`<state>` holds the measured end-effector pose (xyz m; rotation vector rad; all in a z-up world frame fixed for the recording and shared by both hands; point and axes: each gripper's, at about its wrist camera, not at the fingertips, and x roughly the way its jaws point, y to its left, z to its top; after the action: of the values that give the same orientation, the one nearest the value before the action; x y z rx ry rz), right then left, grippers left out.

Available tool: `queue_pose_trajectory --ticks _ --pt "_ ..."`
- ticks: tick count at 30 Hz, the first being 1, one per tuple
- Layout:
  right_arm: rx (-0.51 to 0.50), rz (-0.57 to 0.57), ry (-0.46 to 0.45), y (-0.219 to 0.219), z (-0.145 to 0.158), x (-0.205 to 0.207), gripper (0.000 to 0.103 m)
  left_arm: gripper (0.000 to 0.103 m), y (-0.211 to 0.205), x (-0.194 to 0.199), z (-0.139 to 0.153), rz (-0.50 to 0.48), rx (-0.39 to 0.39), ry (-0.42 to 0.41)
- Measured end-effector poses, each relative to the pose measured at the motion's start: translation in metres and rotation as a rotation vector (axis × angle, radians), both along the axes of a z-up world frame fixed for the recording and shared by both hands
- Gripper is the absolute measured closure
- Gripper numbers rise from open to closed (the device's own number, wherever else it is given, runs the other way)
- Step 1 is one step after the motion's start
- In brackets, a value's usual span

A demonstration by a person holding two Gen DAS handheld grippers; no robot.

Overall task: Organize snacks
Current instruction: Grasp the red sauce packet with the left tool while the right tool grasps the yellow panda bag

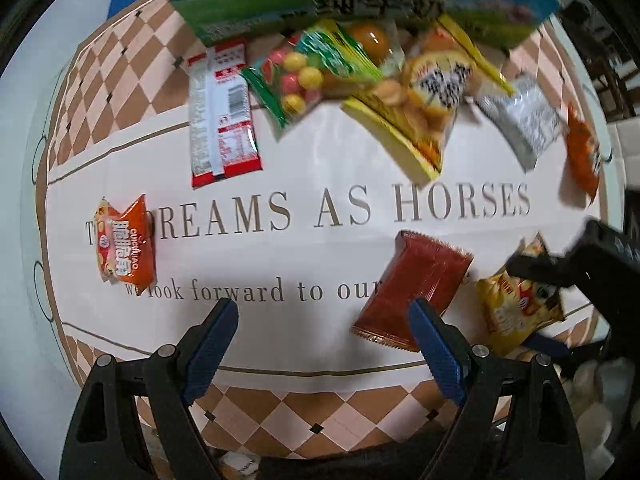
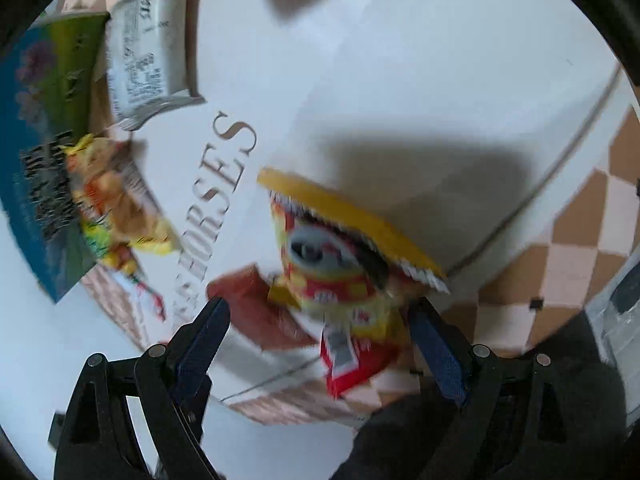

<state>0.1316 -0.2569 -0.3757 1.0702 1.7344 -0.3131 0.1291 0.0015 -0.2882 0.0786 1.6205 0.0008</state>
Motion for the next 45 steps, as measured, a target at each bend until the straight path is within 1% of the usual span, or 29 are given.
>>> queue_pose_trajectory --ticks 1,2,3,4,6,10,11,13,14,16,17,18,19,20,21,22,23,24,27,29,30,33,36,40,42,45 --pt "-0.021 0.018 0.001 0.002 -0.002 0.004 0.026 0.016 -0.002 -0.001 -0.004 -0.012 0.003 0.006" --pt "-0.04 0.039 0.006 0.004 -0.003 0.008 0.03 0.016 -0.005 -0.003 -0.008 -0.024 0.001 0.013" --pt "-0.063 0.076 0.01 0.007 -0.003 0.012 0.039 0.016 -0.008 -0.004 -0.013 -0.036 0.002 0.021" --pt "-0.079 0.106 0.016 0.007 -0.003 0.014 0.043 0.016 -0.01 -0.005 -0.015 -0.044 -0.002 0.027" --pt "-0.094 0.157 0.02 0.01 0.0 0.019 0.045 0.016 -0.015 -0.006 -0.023 -0.055 -0.024 0.043" --pt "-0.132 0.372 0.038 0.02 0.003 0.035 0.045 0.016 -0.033 -0.005 -0.04 -0.082 -0.066 0.078" --pt "-0.15 0.452 0.038 0.023 0.004 0.04 0.045 0.016 -0.039 -0.004 -0.047 -0.101 -0.068 0.089" --pt "-0.229 0.623 0.029 0.032 0.01 0.051 0.046 0.016 -0.049 -0.005 -0.056 -0.131 -0.063 0.099" --pt "-0.306 0.736 0.021 0.039 0.015 0.057 0.046 0.016 -0.055 -0.005 -0.063 -0.149 -0.066 0.111" --pt "-0.391 0.872 -0.007 0.05 0.023 0.064 0.045 0.016 -0.064 -0.007 -0.072 -0.166 -0.052 0.121" --pt "-0.41 0.9 -0.015 0.053 0.026 0.065 0.044 0.016 -0.068 -0.008 -0.076 -0.172 -0.051 0.124" --pt "-0.412 0.907 -0.028 0.053 0.029 0.067 0.038 0.016 -0.07 -0.008 -0.08 -0.17 -0.055 0.126" --pt "-0.397 0.895 -0.046 0.052 0.032 0.068 0.028 0.016 -0.071 -0.009 -0.082 -0.167 -0.055 0.123" --pt "-0.381 0.866 -0.056 0.05 0.034 0.068 0.026 0.022 -0.071 -0.01 -0.083 -0.163 -0.058 0.116" --pt "-0.37 0.837 -0.062 0.048 0.035 0.069 0.026 0.029 -0.071 -0.012 -0.084 -0.155 -0.072 0.112" --pt "-0.363 0.813 -0.063 0.048 0.036 0.07 0.026 0.034 -0.07 -0.012 -0.084 -0.147 -0.07 0.106" --pt "-0.36 0.78 -0.063 0.045 0.036 0.071 0.026 0.046 -0.069 -0.001 -0.078 -0.137 -0.07 0.1" --pt "-0.357 0.75 -0.064 0.04 0.036 0.071 0.026 0.051 -0.066 -0.001 -0.076 -0.116 -0.076 0.095" --pt "-0.336 0.647 -0.066 0.023 0.034 0.072 0.026 0.051 -0.049 0.008 -0.079 -0.035 -0.077 0.098" --pt "-0.347 0.617 -0.061 0.015 0.033 0.074 0.036 0.051 -0.037 0.01 -0.082 0.009 -0.105 0.11" --pt "-0.353 0.613 -0.057 0.017 0.032 0.074 0.044 0.05 -0.034 0.011 -0.084 0.015 -0.097 0.118" --pt "-0.353 0.638 -0.083 0.018 0.032 0.073 0.044 0.05 -0.023 0.011 -0.086 0.029 -0.124 0.131" --pt "-0.363 0.689 -0.086 0.028 0.033 0.074 0.044 0.05 -0.024 0.009 -0.087 0.034 -0.12 0.135" --pt "-0.367 0.672 -0.085 0.027 0.034 0.079 0.043 0.05 -0.024 0.015 -0.086 0.036 -0.099 0.124" --pt "-0.37 0.666 -0.08 0.031 0.033 0.083 0.042 0.051 -0.024 0.019 -0.089 0.036 -0.092 0.114" --pt "-0.389 0.679 -0.079 0.04 0.03 0.083 0.042 0.051 -0.023 0.021 -0.08 0.04 -0.087 0.108"
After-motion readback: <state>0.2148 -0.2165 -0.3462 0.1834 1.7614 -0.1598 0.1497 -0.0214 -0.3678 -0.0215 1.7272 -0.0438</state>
